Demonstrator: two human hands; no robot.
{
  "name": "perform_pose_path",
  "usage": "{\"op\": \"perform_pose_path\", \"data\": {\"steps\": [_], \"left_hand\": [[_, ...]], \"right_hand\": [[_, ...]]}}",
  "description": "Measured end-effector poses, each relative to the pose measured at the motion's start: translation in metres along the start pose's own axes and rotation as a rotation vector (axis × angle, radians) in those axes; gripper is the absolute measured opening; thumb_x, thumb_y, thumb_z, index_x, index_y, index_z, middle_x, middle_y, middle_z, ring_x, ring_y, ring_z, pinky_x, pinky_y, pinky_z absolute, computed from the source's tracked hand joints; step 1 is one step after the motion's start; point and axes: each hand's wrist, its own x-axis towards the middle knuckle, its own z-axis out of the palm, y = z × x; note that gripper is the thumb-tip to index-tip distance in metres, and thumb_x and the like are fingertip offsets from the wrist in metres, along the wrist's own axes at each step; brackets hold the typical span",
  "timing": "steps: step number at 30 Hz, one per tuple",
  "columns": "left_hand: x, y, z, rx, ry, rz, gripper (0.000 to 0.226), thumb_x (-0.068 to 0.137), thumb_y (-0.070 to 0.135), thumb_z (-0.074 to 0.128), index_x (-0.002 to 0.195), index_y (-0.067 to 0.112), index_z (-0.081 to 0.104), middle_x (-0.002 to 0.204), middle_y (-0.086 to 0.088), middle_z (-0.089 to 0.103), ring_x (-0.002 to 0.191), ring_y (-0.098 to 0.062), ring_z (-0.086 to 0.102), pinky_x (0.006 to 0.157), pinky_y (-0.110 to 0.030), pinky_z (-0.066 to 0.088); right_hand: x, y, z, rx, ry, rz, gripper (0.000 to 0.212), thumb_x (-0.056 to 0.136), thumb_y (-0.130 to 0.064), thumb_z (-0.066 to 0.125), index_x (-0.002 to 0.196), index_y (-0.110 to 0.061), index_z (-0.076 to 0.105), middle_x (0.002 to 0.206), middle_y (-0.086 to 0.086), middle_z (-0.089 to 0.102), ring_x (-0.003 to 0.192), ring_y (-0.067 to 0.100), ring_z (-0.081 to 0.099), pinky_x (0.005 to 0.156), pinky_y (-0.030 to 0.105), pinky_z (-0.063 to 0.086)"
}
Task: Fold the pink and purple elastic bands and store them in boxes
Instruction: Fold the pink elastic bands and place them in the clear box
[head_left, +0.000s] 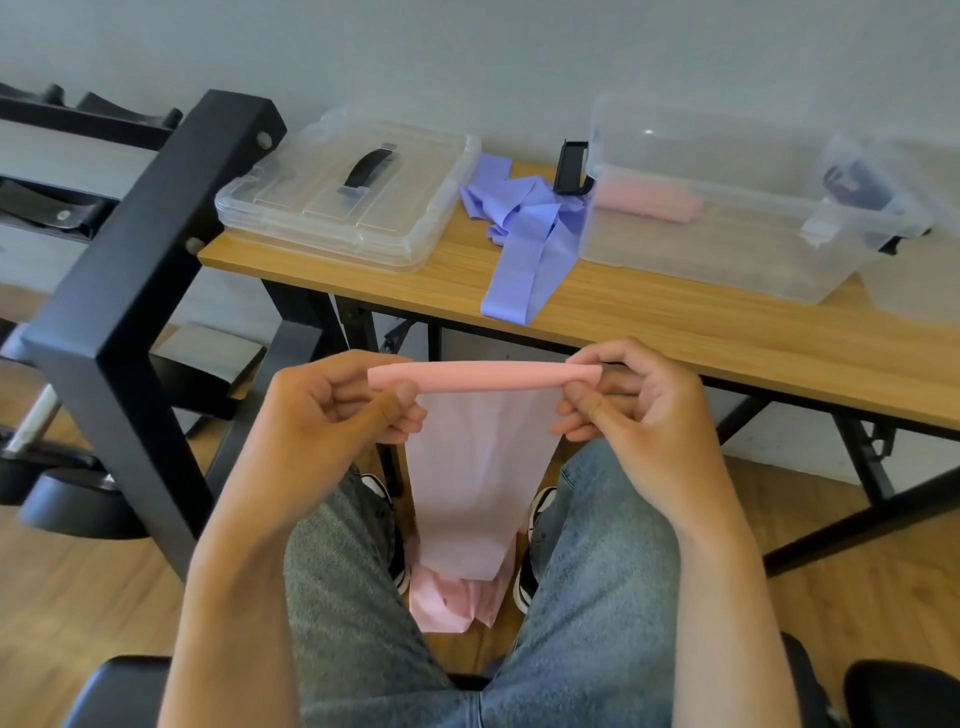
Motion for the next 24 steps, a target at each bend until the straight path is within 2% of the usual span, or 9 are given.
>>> {"op": "perform_pose_path", "data": {"steps": [3,6,9,13,15,18,21,24], "left_hand": [[0.0,-0.001,0.001,-0.031,0.031,0.005,0.028,0.093,0.013,0.067,0.12,0.011,0.072,0.095,-0.007,0.08,0.09,-0.022,0.077,0.08,-0.031,0.063],[0.002,-0.002,0.002,-0.086,0.079,-0.005,0.026,0.093,0.02,0.064,0.116,0.011,0.074,0.092,-0.008,0.08,0.088,-0.024,0.078,0.078,-0.032,0.064],[0.004,-0.004,-0.001,-0.035,0.065,0.031,0.029,0.089,0.014,0.068,0.117,0.011,0.072,0.096,-0.005,0.08,0.089,-0.022,0.078,0.078,-0.028,0.063],[0.007,-0.007,-0.006,0.106,0.021,0.041,0.045,0.083,0.02,0.074,0.127,0.021,0.068,0.103,0.009,0.079,0.093,-0.01,0.076,0.084,-0.021,0.06],[0.01,-0.01,-0.008,0.196,0.0,0.053,0.039,0.083,0.02,0.074,0.122,0.023,0.071,0.102,0.014,0.078,0.091,-0.008,0.075,0.08,-0.023,0.061],[0.013,-0.014,-0.007,0.185,-0.032,0.025,0.028,0.085,0.019,0.074,0.113,0.019,0.075,0.096,0.008,0.08,0.086,-0.014,0.077,0.077,-0.03,0.063],[0.016,-0.016,-0.005,0.125,-0.028,0.036,0.026,0.085,0.015,0.072,0.111,0.013,0.075,0.086,-0.002,0.08,0.075,-0.019,0.078,0.07,-0.029,0.064],[0.021,-0.017,-0.002,0.077,-0.006,0.081,0.028,0.087,0.011,0.071,0.114,0.011,0.073,0.08,-0.005,0.079,0.07,-0.023,0.077,0.067,-0.03,0.064]], "right_hand": [[-0.001,-0.003,0.001,0.175,0.002,0.047,0.02,0.093,0.003,0.07,0.111,-0.006,0.07,0.092,0.012,0.079,0.086,0.027,0.079,0.076,0.031,0.064],[0.0,-0.006,0.001,0.236,0.008,0.062,0.018,0.092,-0.009,0.069,0.11,-0.004,0.071,0.096,0.013,0.08,0.089,0.029,0.079,0.078,0.029,0.063],[0.003,0.001,0.002,0.186,0.02,0.014,0.016,0.093,-0.003,0.07,0.109,-0.007,0.071,0.097,0.011,0.08,0.09,0.027,0.079,0.08,0.03,0.063],[0.007,0.006,-0.003,0.054,0.038,-0.012,0.04,0.087,0.001,0.077,0.12,-0.021,0.072,0.105,-0.003,0.08,0.099,0.014,0.077,0.09,0.026,0.06],[0.008,0.009,-0.004,-0.056,0.039,-0.032,0.035,0.087,-0.001,0.077,0.116,-0.02,0.075,0.105,-0.007,0.08,0.099,0.009,0.076,0.092,0.026,0.06],[0.009,0.015,-0.004,-0.15,0.022,-0.033,0.025,0.093,-0.006,0.073,0.11,-0.024,0.076,0.098,-0.007,0.08,0.09,0.009,0.077,0.083,0.027,0.062],[0.012,0.017,-0.005,-0.159,-0.003,-0.041,0.017,0.1,-0.011,0.065,0.11,-0.022,0.072,0.083,0.0,0.077,0.072,0.016,0.077,0.067,0.033,0.063],[0.016,0.017,-0.002,-0.063,0.007,-0.053,0.014,0.1,-0.009,0.063,0.111,-0.017,0.069,0.081,0.006,0.077,0.071,0.021,0.077,0.066,0.035,0.063]]}}
